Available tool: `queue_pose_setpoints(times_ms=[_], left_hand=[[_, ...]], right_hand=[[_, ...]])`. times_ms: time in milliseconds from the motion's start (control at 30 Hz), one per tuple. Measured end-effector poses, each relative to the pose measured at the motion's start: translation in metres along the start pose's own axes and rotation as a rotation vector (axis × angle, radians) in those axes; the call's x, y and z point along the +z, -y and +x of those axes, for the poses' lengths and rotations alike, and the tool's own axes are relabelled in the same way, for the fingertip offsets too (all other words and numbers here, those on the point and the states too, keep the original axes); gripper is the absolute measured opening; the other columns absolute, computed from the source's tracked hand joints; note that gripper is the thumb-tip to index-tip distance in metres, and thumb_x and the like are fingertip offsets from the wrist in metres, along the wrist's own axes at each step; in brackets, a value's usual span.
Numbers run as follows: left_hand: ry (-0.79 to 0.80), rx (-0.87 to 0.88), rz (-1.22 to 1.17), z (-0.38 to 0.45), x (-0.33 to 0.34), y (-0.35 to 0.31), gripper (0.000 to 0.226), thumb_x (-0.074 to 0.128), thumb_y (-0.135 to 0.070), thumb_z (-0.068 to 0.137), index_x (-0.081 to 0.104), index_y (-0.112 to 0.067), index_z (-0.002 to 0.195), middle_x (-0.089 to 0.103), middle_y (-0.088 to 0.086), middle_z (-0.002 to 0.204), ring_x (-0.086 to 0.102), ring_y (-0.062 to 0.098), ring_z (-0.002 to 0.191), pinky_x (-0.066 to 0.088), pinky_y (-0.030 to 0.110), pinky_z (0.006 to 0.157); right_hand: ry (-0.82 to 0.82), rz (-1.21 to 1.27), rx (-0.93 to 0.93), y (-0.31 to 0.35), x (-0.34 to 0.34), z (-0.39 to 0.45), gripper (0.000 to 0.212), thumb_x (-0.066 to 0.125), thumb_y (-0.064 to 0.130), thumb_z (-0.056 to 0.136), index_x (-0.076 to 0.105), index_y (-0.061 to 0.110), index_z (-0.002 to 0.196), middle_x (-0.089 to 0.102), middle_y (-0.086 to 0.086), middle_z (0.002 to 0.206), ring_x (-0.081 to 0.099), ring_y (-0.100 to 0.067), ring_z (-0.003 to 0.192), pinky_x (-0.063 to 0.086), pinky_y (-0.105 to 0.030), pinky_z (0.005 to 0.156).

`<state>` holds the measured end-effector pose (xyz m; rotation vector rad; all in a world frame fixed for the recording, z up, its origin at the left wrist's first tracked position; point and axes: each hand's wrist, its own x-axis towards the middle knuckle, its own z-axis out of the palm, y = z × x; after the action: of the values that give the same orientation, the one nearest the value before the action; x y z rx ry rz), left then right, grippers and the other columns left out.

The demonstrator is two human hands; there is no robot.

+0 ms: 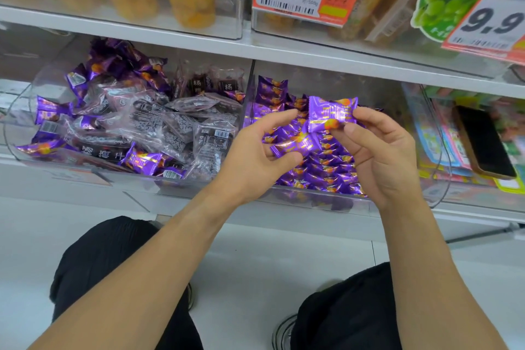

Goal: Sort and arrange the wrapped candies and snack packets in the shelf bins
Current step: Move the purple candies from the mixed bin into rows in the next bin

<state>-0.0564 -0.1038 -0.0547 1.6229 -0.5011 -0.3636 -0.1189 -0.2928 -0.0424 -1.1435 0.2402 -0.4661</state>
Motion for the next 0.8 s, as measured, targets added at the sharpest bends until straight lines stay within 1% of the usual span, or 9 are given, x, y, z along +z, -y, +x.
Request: queue_pose_setpoints(times_ms=[67, 167, 333, 467, 533, 567, 633, 700, 800], left_hand=[[0.002, -0.065, -0.065, 0.0, 0.0, 0.001, 0.065, 0.081, -0.006, 0.078, 0.055, -0.023, 0.135, 0.066, -0.003, 0.123, 0.07, 0.011, 0.091, 0.058, 0.033, 0.083], [-0.026, -0.143, -0.138, 0.001, 0.0, 0.001, 0.055, 0.083, -0.006, 0.076, 0.062, -0.018, 0.125, 0.072, 0.004, 0.115, 0.07, 0.016, 0.101, 0.057, 0.038, 0.091], [-0.004, -0.172, -0.245, 0.001, -0.001, -0.002, 0.038, 0.082, -0.01, 0.076, 0.069, -0.019, 0.11, 0.074, 0.005, 0.108, 0.074, 0.026, 0.086, 0.058, 0.035, 0.087], [0.047, -0.211, -0.441, 0.0, 0.0, -0.007, 0.041, 0.068, 0.005, 0.084, 0.063, -0.009, 0.122, 0.071, 0.011, 0.114, 0.074, 0.028, 0.083, 0.058, 0.026, 0.076], [0.033, -0.248, -0.51, 0.001, 0.0, -0.007, 0.046, 0.064, 0.011, 0.085, 0.059, -0.006, 0.128, 0.065, 0.013, 0.122, 0.073, 0.032, 0.088, 0.06, 0.033, 0.08], [0.022, -0.264, -0.526, 0.001, 0.001, -0.007, 0.044, 0.063, 0.013, 0.086, 0.06, -0.006, 0.125, 0.064, 0.012, 0.121, 0.073, 0.033, 0.09, 0.06, 0.039, 0.085], [-0.02, -0.291, -0.542, 0.002, 0.003, -0.007, 0.038, 0.062, 0.015, 0.086, 0.061, -0.01, 0.114, 0.063, 0.008, 0.112, 0.072, 0.033, 0.089, 0.057, 0.045, 0.092], [-0.057, -0.286, -0.547, 0.003, 0.003, -0.007, 0.039, 0.064, 0.014, 0.084, 0.06, -0.007, 0.116, 0.064, 0.009, 0.108, 0.071, 0.033, 0.093, 0.056, 0.045, 0.094], [-0.074, -0.221, -0.478, 0.003, 0.003, -0.004, 0.035, 0.069, 0.012, 0.082, 0.064, -0.01, 0.109, 0.07, 0.008, 0.099, 0.066, 0.027, 0.092, 0.058, 0.036, 0.084]], right_hand=[[0.014, 0.032, 0.021, 0.001, -0.001, 0.001, 0.039, 0.079, 0.006, 0.063, 0.065, 0.003, 0.1, 0.063, -0.021, 0.1, 0.07, -0.029, 0.087, 0.057, -0.038, 0.084], [0.064, 0.093, 0.06, 0.001, -0.004, 0.001, 0.03, 0.068, -0.005, 0.073, 0.064, 0.006, 0.101, 0.069, -0.013, 0.093, 0.069, -0.028, 0.088, 0.056, -0.04, 0.085], [0.188, 0.027, 0.125, 0.004, -0.004, -0.001, 0.031, 0.06, -0.009, 0.08, 0.061, 0.007, 0.106, 0.07, -0.009, 0.099, 0.068, -0.026, 0.092, 0.057, -0.036, 0.083], [0.119, 0.036, 0.146, 0.004, -0.001, -0.002, 0.037, 0.058, -0.011, 0.079, 0.059, 0.005, 0.112, 0.068, -0.013, 0.093, 0.069, -0.026, 0.087, 0.058, -0.035, 0.079], [0.095, 0.068, 0.138, 0.005, -0.003, -0.001, 0.048, 0.054, -0.017, 0.08, 0.057, 0.006, 0.122, 0.066, -0.016, 0.093, 0.069, -0.03, 0.088, 0.057, -0.039, 0.084], [0.096, 0.075, 0.137, 0.005, -0.004, -0.001, 0.052, 0.053, -0.019, 0.08, 0.057, 0.007, 0.125, 0.066, -0.017, 0.092, 0.068, -0.031, 0.088, 0.056, -0.04, 0.086], [0.132, 0.056, 0.139, 0.006, -0.003, -0.002, 0.048, 0.056, -0.019, 0.078, 0.06, 0.005, 0.119, 0.065, -0.017, 0.094, 0.068, -0.029, 0.085, 0.056, -0.04, 0.086], [0.173, 0.025, 0.15, 0.005, 0.0, -0.004, 0.044, 0.069, -0.016, 0.07, 0.062, 0.003, 0.109, 0.064, -0.02, 0.099, 0.069, -0.029, 0.085, 0.057, -0.036, 0.084], [0.158, -0.029, 0.182, 0.0, 0.008, -0.008, 0.045, 0.079, 0.005, 0.061, 0.065, 0.004, 0.103, 0.066, -0.02, 0.098, 0.07, -0.026, 0.078, 0.058, -0.032, 0.076]])
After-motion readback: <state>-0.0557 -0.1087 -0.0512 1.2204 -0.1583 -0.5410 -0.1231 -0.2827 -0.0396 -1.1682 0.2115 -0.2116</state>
